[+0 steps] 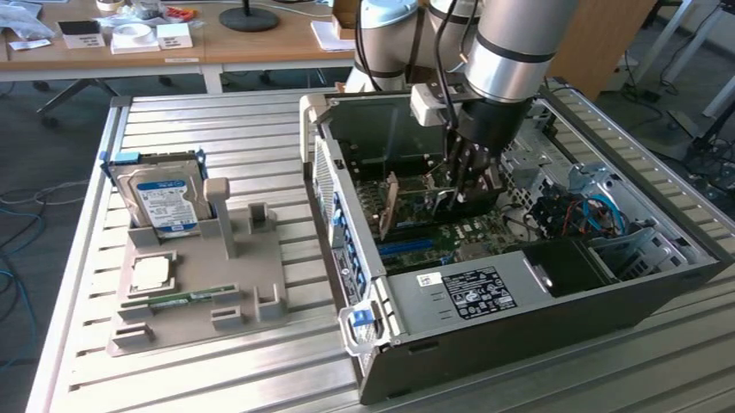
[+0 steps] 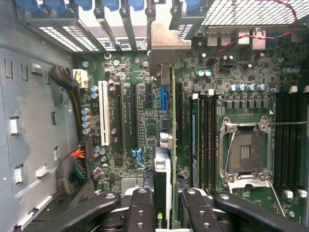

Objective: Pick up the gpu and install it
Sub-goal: 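Insert the gpu into the slot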

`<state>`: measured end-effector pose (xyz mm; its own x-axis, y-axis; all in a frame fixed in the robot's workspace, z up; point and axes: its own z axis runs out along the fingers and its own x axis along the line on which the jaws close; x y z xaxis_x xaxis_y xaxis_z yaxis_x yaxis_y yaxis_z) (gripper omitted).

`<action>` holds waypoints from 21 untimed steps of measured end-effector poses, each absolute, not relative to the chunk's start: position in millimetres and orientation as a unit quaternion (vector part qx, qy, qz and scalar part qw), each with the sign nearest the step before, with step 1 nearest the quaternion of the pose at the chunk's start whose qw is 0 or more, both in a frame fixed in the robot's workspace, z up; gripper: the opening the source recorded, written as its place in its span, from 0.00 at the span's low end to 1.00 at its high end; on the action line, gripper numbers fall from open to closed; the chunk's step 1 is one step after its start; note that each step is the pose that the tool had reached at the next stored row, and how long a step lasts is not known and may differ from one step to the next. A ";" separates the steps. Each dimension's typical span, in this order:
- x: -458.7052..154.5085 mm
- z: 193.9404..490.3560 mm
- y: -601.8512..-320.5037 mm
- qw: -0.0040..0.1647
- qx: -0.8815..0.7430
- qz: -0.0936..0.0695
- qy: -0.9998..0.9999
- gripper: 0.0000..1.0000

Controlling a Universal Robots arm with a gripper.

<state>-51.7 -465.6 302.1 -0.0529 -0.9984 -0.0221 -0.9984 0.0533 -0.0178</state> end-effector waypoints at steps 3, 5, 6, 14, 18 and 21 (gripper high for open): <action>-51.7 302.0 -465.5 0.014 -0.688 0.001 0.726 0.27; -51.8 300.6 -465.5 0.014 -0.688 0.001 0.726 0.27; -52.1 299.3 -465.5 0.014 -0.688 0.001 0.726 0.27; -52.6 294.0 -465.5 0.015 -0.688 0.001 0.726 0.27; -52.6 294.0 -465.5 0.015 -0.688 0.001 0.726 0.27; -52.7 294.0 -465.5 0.016 -0.688 0.002 0.726 0.27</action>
